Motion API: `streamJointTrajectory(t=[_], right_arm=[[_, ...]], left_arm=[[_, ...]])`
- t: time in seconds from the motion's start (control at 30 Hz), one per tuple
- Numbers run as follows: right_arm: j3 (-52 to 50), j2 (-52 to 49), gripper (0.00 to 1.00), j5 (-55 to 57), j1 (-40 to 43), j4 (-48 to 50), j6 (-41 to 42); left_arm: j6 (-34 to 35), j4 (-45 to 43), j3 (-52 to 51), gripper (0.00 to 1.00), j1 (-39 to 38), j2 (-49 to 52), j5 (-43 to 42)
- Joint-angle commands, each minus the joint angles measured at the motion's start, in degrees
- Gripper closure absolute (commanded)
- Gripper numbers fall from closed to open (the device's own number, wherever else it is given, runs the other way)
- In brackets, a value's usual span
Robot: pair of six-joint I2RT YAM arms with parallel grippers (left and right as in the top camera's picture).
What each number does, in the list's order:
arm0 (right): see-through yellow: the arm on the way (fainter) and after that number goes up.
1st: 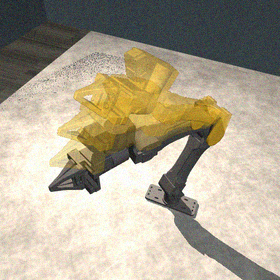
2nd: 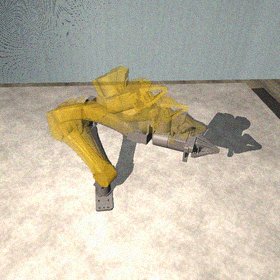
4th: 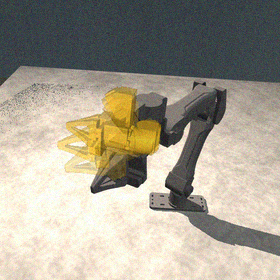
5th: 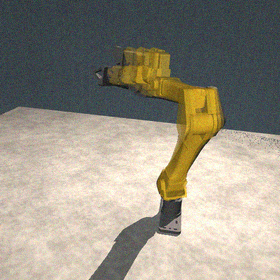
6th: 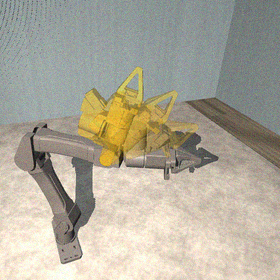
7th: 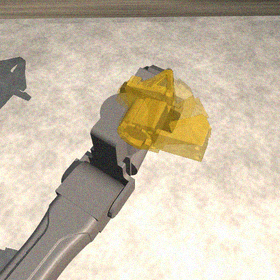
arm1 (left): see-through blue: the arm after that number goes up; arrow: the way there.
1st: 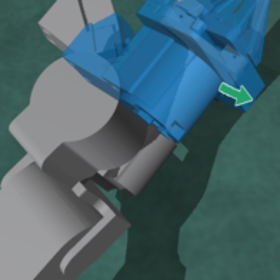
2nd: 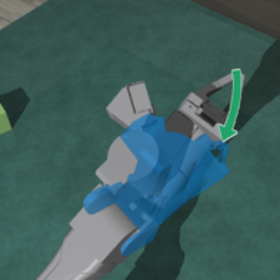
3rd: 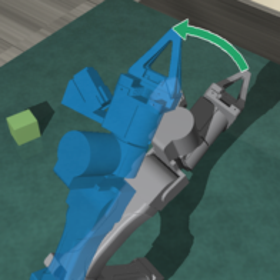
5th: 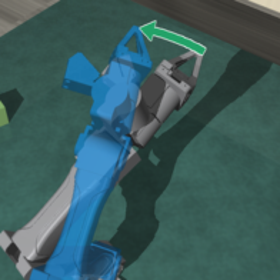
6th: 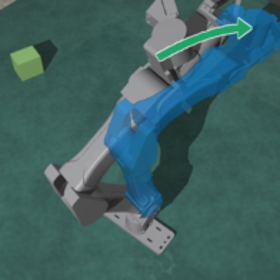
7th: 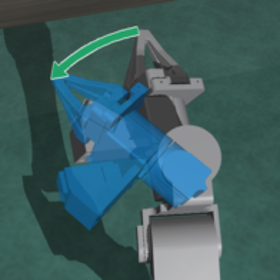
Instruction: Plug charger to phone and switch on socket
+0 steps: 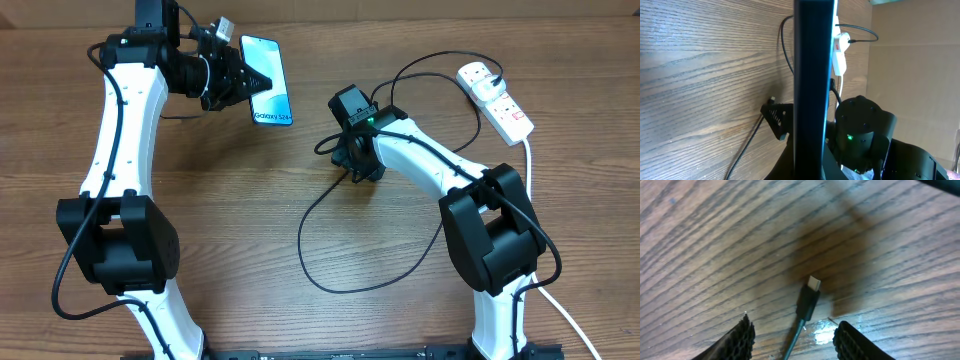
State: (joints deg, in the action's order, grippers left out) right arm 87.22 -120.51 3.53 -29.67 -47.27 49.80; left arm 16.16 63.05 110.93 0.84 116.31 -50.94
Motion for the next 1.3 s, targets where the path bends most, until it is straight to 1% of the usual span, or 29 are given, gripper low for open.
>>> streamJointTrajectory(t=[0.0, 0.2, 0.27, 0.3, 0.37, 0.53, 0.63, 0.67, 0.73, 0.77, 0.8, 0.83, 0.87, 0.97, 1.0, 1.1, 1.27], right_arm=[[1.5, -1.1, 0.47, 1.5, 0.1, -0.1, 1.0], [1.5, -2.4, 0.47, 1.0, 0.0, -0.1, -0.7], [1.5, -2.4, 0.48, 1.6, 0.0, -0.8, -0.6], [1.5, -2.4, 0.51, 1.8, 0.0, -1.5, -0.2], [1.5, -2.7, 0.52, 1.8, 0.0, -3.0, -0.2], [1.5, -2.9, 0.52, 2.1, 0.2, -8.0, 0.8], [1.5, -2.9, 0.53, 1.9, 0.2, -9.3, 1.4], [1.5, -2.9, 0.49, 1.5, 0.2, -9.1, 1.4], [1.5, -2.9, 0.38, 0.2, 0.2, -8.3, 1.4], [1.5, -2.9, 0.36, -0.5, 0.2, -7.3, 1.4], [1.5, -2.9, 0.42, -2.0, 0.2, -5.6, 1.4], [1.4, -2.9, 0.44, -2.4, 0.2, -5.1, 1.4], [1.2, -2.9, 0.54, -2.3, 0.2, -4.4, 1.5], [1.2, -2.9, 0.6, -2.1, 0.3, -4.4, 4.4], [1.2, -2.9, 0.64, -2.1, 0.5, -4.5, 6.1], [1.2, -2.9, 0.66, 1.6, 0.5, -4.7, 8.8], [1.1, -3.0, 0.67, 3.3, 0.5, -5.1, 8.8]], left_arm=[[-0.3, -0.1, 0.5, 0.96, -0.1, -0.3, -2.7], [-0.3, 0.0, 0.5, 0.96, -0.1, -0.3, -2.7], [-0.3, 0.0, 0.5, 0.96, -0.1, -0.3, -2.7], [-0.3, 0.0, 0.5, 0.96, -0.1, -0.3, -2.7], [-0.3, 0.0, 0.5, 0.96, -0.1, -0.3, -2.7], [-0.3, 0.2, 0.5, 0.96, -0.1, -0.3, -3.1], [-0.3, 0.4, 0.5, 0.96, -0.1, -0.3, -3.1], [-0.3, 0.7, 0.5, 0.96, -0.1, -0.3, -3.1], [-0.3, 1.6, 0.5, 0.96, -0.1, -0.3, -3.1], [-0.3, 1.8, 0.5, 0.96, -0.1, -0.3, -3.1], [-0.3, 1.9, 0.5, 0.96, -0.1, -0.3, -3.1], [-0.3, 1.9, 0.5, 0.96, -0.1, -0.3, -3.1], [-0.3, 1.8, 0.5, 0.96, -0.1, -0.3, -3.1], [-0.5, 1.9, 0.5, 0.96, -0.1, -0.3, -3.1], [-0.5, 1.8, 0.5, 0.96, -0.1, -0.3, -3.1], [-0.7, 1.4, 0.5, 0.96, -0.1, -0.3, -3.1], [-0.7, 1.6, 0.5, 0.96, -0.1, -0.3, -3.1]])
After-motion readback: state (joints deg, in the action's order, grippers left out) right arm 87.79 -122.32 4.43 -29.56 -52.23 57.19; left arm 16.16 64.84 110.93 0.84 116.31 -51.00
